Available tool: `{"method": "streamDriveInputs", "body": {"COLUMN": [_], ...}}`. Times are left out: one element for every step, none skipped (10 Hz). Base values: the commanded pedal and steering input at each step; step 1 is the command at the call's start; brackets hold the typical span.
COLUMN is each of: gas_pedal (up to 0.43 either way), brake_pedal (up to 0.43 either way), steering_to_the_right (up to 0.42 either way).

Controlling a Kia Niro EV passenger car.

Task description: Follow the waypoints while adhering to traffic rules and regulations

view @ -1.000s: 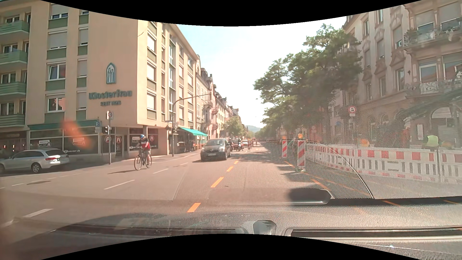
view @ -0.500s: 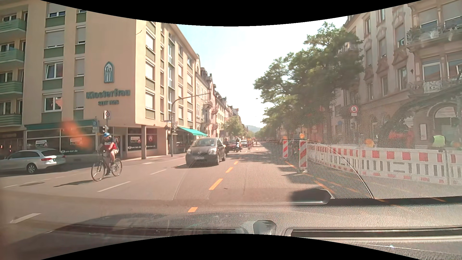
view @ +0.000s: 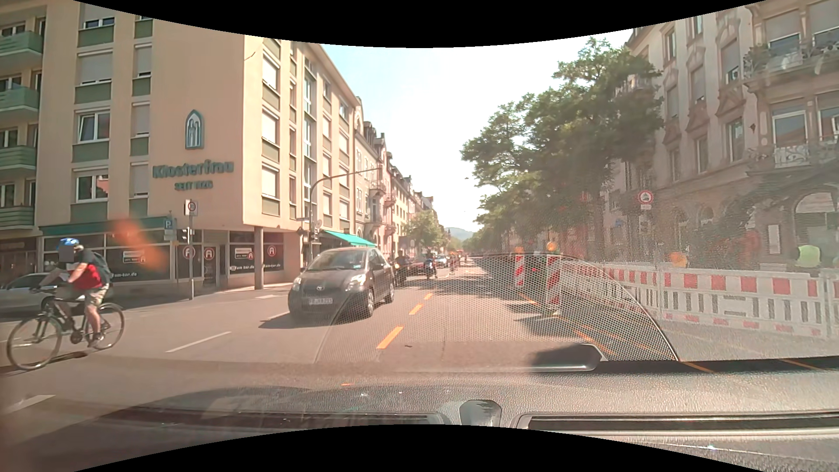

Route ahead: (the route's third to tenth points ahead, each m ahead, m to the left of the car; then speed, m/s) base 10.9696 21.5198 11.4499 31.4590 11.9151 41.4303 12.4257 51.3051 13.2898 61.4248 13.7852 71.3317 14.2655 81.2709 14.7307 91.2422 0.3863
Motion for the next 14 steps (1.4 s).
{"method": "streamDriveInputs", "body": {"gas_pedal": [0.000, 0.000, 0.000, 0.000, 0.000, 0.000, 0.000, 0.000, 0.000, 0.000, 0.000, 0.000, 0.000, 0.000], "brake_pedal": [0.140, 0.140, 0.140, 0.140, 0.140, 0.140, 0.140, 0.140, 0.140, 0.140, 0.140, 0.140, 0.146, 0.146], "steering_to_the_right": [-0.001, -0.001, -0.001, -0.001, -0.001, -0.001, -0.001, -0.001, -0.001, -0.001, -0.001, -0.001, -0.001, -0.001]}}
